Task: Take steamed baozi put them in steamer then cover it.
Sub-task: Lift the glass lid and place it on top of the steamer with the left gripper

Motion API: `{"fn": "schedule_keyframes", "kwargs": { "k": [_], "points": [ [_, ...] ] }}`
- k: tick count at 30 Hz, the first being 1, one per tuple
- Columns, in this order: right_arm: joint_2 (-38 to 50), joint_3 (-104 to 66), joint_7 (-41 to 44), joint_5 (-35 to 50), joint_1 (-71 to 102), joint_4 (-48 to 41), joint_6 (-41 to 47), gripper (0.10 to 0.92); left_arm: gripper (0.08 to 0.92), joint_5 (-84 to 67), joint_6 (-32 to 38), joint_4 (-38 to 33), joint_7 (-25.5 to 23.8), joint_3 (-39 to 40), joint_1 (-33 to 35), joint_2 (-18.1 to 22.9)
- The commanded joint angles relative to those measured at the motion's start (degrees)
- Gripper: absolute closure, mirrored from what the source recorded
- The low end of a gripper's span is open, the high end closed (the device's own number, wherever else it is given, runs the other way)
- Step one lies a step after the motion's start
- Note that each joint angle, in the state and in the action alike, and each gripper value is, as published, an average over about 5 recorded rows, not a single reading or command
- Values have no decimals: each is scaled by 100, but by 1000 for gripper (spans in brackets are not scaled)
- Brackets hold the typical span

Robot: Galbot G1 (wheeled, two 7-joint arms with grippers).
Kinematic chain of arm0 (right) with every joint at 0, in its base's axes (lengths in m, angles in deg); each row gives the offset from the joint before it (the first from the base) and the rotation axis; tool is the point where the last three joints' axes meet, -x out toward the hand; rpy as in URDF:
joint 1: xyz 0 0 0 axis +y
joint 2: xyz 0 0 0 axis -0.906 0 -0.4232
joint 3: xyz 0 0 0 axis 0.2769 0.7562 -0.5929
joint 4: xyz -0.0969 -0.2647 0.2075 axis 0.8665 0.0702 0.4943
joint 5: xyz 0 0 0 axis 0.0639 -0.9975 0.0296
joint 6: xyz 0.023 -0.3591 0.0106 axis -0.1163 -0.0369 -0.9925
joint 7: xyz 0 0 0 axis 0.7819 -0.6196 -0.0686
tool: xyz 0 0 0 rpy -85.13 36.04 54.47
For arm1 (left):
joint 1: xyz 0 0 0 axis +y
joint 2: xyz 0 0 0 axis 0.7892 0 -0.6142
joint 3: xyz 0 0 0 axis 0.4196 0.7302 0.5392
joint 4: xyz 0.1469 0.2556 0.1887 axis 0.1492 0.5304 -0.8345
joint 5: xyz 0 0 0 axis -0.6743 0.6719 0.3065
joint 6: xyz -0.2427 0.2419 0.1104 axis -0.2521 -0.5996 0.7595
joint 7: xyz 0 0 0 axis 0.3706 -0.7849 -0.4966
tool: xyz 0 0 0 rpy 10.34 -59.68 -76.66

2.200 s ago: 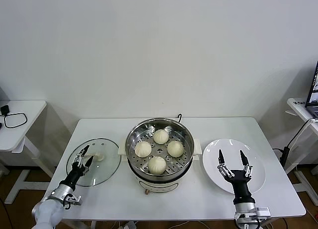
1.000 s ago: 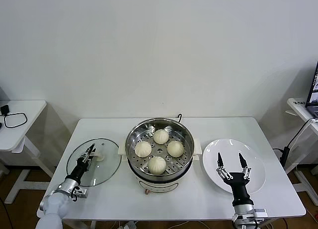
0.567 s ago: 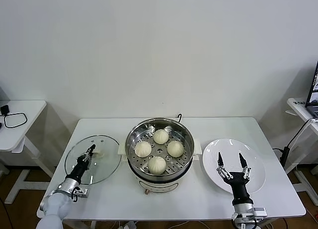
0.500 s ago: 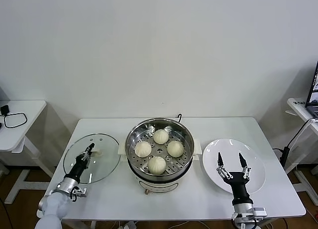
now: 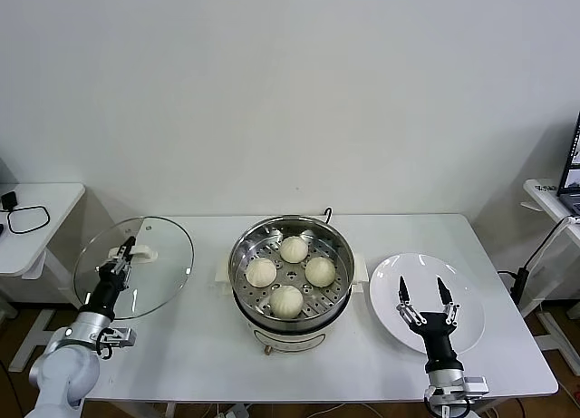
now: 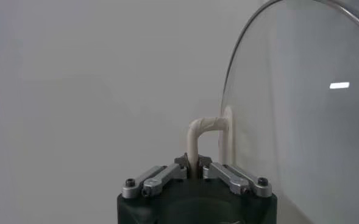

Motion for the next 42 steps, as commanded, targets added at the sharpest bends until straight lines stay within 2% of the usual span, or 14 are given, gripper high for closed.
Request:
{"fn": "schedule_keyframes", "kwargs": {
  "k": [1, 8, 16, 28, 35, 42],
  "points": [
    [11, -30, 17, 28, -4, -8, -26, 203, 811, -695, -1960, -2531, -1688, 1224, 490, -390],
    [16, -66, 48, 55, -43, -76, -52, 203, 811, 15, -3339, -2897, -2030, 2742, -52, -413],
    [-23, -68, 60, 37, -107, -170, -49, 203, 811, 406, -4167, -2803, -2252, 4068, -742, -154],
    [-77, -124, 69, -3, -109, -249, -49, 203, 811, 896, -4239, -2165, -2196, 5139, -1242, 427],
    [-107, -146, 69, -29, -93, -262, -51, 203, 811, 1091, -4156, -1793, -2132, 5505, -1343, 542],
    [-133, -158, 74, -59, -70, -270, -55, 203, 811, 1077, -4062, -1542, -2077, 5528, -1484, 565]
  ]
}}
